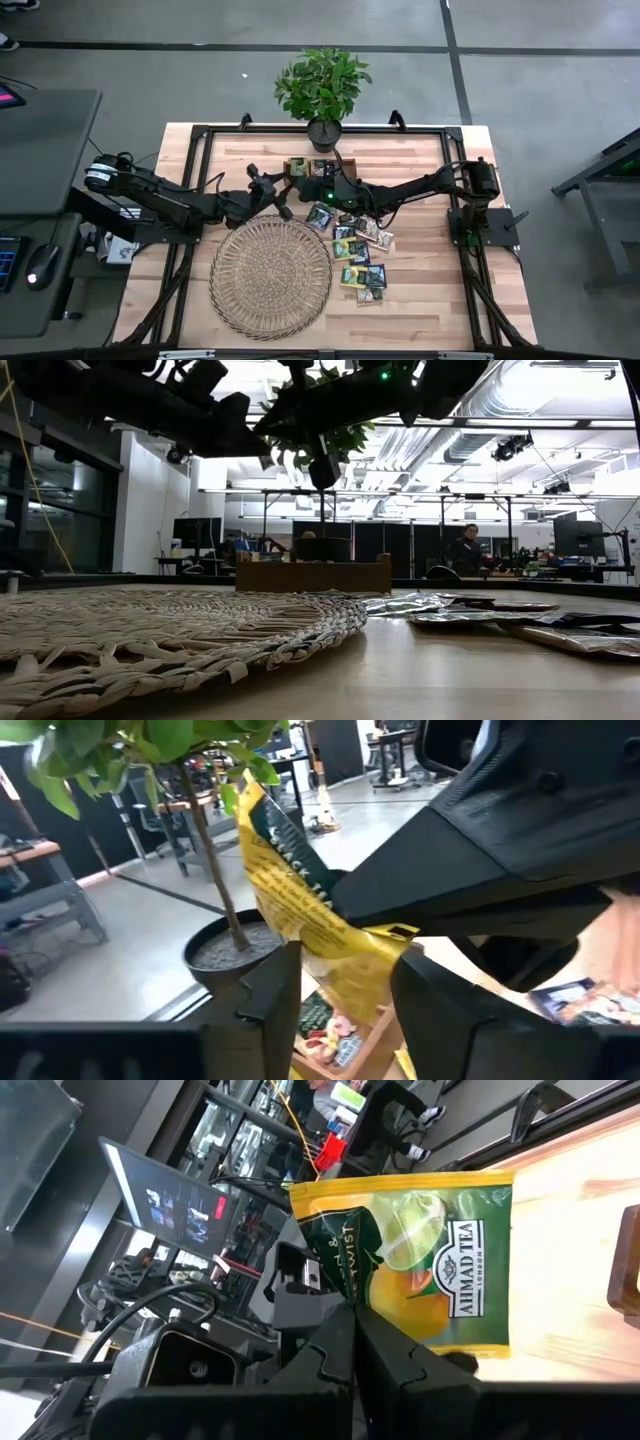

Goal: Pick & Place Tea
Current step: Put the yellow tea bag into the left section of the wooden organizer

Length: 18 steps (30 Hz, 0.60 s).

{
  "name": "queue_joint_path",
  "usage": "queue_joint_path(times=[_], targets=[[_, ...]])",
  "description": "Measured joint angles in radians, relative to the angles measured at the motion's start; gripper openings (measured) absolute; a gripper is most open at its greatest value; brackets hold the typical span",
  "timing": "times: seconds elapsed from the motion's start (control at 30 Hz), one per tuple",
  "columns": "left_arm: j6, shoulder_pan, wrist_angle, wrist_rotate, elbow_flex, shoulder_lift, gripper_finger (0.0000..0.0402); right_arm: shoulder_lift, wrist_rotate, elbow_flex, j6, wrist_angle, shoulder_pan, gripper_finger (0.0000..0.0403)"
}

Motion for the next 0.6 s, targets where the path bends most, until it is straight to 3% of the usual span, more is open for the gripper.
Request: queue_joint_path(times=[0.27,0.4,0.6], targets=[[0.018,0.0,-0.002,-0.006,0.0,0.0,0.0011,0.0,-0.027,0.0,-0.001,-0.001,-0.004,0.0],[0.019,0.0,-0.003,-0.006,0.0,0.0,0.0008,0.0,-0.055,0.0,-0.027,0.001,-0.009,0.0],[-0.019,-0.001,-0.003,-0.01,0.0,-0.002,0.0003,-0.004,-0.182,-0.002,-0.132,0.014,-0.037,0.0006]])
